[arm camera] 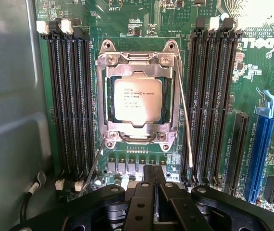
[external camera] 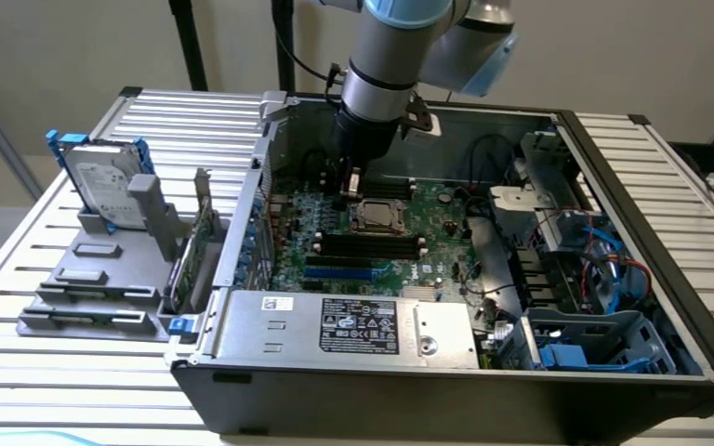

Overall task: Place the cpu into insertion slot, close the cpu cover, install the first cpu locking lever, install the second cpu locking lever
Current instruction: 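Install the first cpu locking lever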

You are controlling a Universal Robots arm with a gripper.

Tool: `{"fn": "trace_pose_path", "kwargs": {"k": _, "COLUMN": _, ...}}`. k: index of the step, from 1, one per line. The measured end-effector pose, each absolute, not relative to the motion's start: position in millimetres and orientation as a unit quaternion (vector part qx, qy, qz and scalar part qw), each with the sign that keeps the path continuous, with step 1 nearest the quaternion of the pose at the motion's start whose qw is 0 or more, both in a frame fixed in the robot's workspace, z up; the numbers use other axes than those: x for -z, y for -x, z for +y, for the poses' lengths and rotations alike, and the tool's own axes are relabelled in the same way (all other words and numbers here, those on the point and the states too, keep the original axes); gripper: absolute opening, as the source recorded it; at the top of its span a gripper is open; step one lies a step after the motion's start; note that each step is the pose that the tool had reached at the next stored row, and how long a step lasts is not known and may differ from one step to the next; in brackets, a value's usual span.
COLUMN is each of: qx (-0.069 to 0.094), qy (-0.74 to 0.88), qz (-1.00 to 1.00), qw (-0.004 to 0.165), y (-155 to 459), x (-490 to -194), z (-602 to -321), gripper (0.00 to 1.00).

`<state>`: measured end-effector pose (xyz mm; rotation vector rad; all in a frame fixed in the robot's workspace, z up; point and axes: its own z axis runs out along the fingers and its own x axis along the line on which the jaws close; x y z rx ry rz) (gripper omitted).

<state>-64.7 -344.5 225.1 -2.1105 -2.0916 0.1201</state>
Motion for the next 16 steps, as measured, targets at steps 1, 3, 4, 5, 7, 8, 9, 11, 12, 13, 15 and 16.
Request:
{"fn": "trace_pose_path", "kwargs": {"k": 1, "qx": -0.04, "qy": 0.707, "qz": -0.701, "qw": 0.084, "y": 64.7, "x": -225.1, "z": -344.5, "gripper": 0.11}}
{"fn": "trace_pose_path", "kwargs": {"k": 3, "qx": -0.04, "qy": 0.707, "qz": -0.701, "qw": 0.084, "y": 64.7, "x": -225.2, "z": -344.5, "gripper": 0.11}}
{"fn": "trace_pose_path", "kwargs": {"k": 4, "qx": -0.04, "qy": 0.707, "qz": -0.701, "qw": 0.084, "y": 64.7, "x": -225.2, "z": -344.5, "gripper": 0.11}}
{"fn": "trace_pose_path", "kwargs": {"k": 5, "qx": -0.04, "qy": 0.707, "qz": -0.701, "qw": 0.084, "y": 64.7, "x": -225.2, "z": -344.5, "gripper": 0.11}}
{"fn": "trace_pose_path", "kwargs": {"k": 7, "qx": -0.04, "qy": 0.707, "qz": -0.701, "qw": 0.084, "y": 64.7, "x": -225.2, "z": -344.5, "gripper": 0.11}}
{"fn": "trace_pose_path", "kwargs": {"k": 8, "qx": -0.04, "qy": 0.707, "qz": -0.701, "qw": 0.084, "y": 64.7, "x": -225.2, "z": -344.5, "gripper": 0.11}}
{"fn": "trace_pose_path", "kwargs": {"k": 9, "qx": -0.04, "qy": 0.707, "qz": -0.701, "qw": 0.084, "y": 64.7, "x": -225.2, "z": -344.5, "gripper": 0.11}}
{"fn": "trace_pose_path", "kwargs": {"k": 11, "qx": -0.04, "qy": 0.707, "qz": -0.701, "qw": 0.084, "y": 64.7, "x": -225.2, "z": -344.5, "gripper": 0.11}}
{"fn": "trace_pose_path", "kwargs": {"k": 12, "qx": -0.04, "qy": 0.707, "qz": -0.701, "qw": 0.084, "y": 64.8, "x": -225.3, "z": -345.0, "gripper": 0.11}}
{"fn": "trace_pose_path", "kwargs": {"k": 13, "qx": -0.04, "qy": 0.707, "qz": -0.701, "qw": 0.084, "y": 66.1, "x": -225.2, "z": -345.3, "gripper": 0.11}}
{"fn": "trace_pose_path", "kwargs": {"k": 15, "qx": -0.04, "qy": 0.708, "qz": -0.7, "qw": 0.084, "y": 69.9, "x": -225.2, "z": -345.5, "gripper": 0.11}}
{"fn": "trace_pose_path", "kwargs": {"k": 16, "qx": -0.039, "qy": 0.709, "qz": -0.699, "qw": 0.084, "y": 71.5, "x": -225.2, "z": -345.5, "gripper": 0.11}}
